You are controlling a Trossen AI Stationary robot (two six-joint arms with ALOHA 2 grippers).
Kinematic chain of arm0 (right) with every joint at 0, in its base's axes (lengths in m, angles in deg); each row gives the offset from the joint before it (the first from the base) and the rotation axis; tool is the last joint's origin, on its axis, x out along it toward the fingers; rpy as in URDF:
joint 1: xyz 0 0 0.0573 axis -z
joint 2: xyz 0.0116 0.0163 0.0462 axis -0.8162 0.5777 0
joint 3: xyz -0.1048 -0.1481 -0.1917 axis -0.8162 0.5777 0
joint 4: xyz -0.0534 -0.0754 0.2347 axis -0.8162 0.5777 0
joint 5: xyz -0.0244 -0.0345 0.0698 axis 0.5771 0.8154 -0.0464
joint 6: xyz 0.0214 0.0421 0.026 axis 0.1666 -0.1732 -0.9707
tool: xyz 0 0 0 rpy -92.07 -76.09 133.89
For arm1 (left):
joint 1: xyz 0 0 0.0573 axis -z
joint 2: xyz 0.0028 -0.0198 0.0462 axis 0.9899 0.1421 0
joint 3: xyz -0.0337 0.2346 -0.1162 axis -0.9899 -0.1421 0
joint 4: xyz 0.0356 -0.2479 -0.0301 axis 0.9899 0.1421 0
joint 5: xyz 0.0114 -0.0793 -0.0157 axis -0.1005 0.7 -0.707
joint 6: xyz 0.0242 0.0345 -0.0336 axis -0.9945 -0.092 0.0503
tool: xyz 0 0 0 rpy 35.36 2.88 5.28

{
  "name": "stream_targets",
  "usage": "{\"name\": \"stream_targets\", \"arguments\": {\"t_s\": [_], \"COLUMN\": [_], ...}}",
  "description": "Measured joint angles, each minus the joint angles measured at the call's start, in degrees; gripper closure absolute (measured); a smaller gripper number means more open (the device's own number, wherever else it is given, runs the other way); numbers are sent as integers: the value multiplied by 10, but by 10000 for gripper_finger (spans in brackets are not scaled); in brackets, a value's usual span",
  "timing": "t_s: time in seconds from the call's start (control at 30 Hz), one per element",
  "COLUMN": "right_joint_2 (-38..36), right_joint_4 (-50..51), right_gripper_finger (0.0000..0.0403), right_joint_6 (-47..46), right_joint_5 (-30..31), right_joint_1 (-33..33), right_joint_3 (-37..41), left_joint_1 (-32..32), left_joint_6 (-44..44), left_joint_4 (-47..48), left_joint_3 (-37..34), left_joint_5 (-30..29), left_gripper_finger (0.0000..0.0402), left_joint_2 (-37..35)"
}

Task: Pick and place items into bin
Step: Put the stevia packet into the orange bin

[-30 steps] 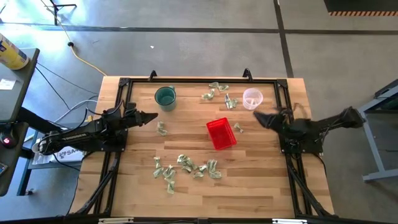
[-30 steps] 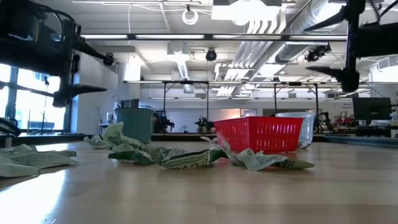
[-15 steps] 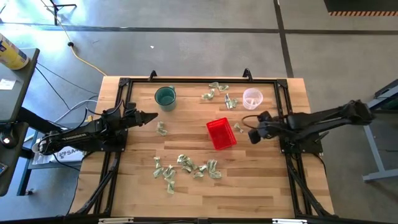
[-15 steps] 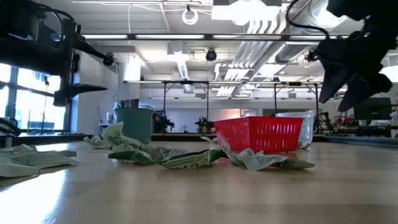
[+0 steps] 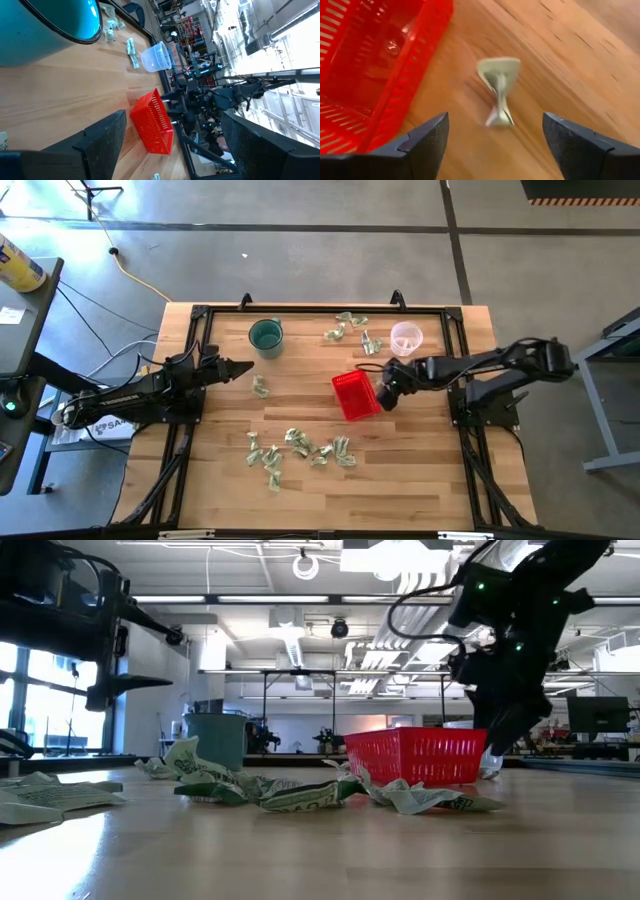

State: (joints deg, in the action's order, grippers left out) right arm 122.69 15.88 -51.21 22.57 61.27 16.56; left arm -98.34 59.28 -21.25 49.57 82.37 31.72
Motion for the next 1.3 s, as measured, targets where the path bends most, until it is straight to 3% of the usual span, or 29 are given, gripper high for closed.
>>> {"name": "stream_targets", "arguments": {"t_s": [0.23, 0.4, 0.7, 0.93, 1.0, 1.1, 1.13, 1.3], "right_joint_2": [54, 92, 80, -19, -32, -16, -1, 91], "right_joint_4": [-20, -34, -36, 26, 3, -39, -40, -19], "right_gripper_finger": [162, 218, 387, 394, 397, 380, 372, 317], "right_joint_6": [65, 90, 80, 35, 48, 87, 82, 68], "right_joint_5": [30, 16, -38, -25, -80, -241, -269, -322], "right_joint_1": [17, 31, 44, 43, 46, 58, 60, 62], "right_joint_3": [0, -2, -7, -82, -107, -138, -145, -180], "left_joint_1": [0, 0, 0, 0, 0, 0, 0, 0], "left_joint_6": [0, 0, 0, 0, 0, 0, -3, -28], "left_joint_4": [0, 0, 0, 1, 1, 1, 1, 1], "left_joint_3": [0, 0, 0, 0, 0, 0, 0, 0], "left_joint_5": [0, 0, 1, 1, 1, 1, 1, 1], "left_gripper_finger": [43, 43, 43, 43, 43, 43, 43, 43], "left_joint_2": [0, 0, 0, 0, 0, 0, 0, 0]}}
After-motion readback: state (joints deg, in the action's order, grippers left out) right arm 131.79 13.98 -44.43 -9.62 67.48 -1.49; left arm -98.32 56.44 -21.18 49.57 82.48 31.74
